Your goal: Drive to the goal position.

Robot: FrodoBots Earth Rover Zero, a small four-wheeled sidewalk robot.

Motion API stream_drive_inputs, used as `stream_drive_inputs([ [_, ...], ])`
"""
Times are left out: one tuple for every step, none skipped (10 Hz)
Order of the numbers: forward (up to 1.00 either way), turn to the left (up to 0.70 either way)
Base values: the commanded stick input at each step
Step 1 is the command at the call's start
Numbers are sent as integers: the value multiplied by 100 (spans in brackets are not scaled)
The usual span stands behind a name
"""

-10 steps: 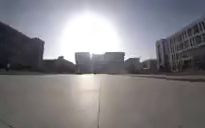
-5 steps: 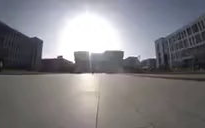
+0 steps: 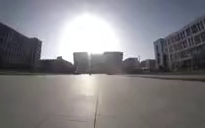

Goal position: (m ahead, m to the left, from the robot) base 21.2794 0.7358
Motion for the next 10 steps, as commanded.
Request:
stream_drive_inputs([
  [100, 3],
  [100, 3],
  [100, 3],
  [100, 3],
  [100, 3],
  [100, 3],
  [100, 3],
  [100, 3],
  [100, 3],
  [100, 3],
])
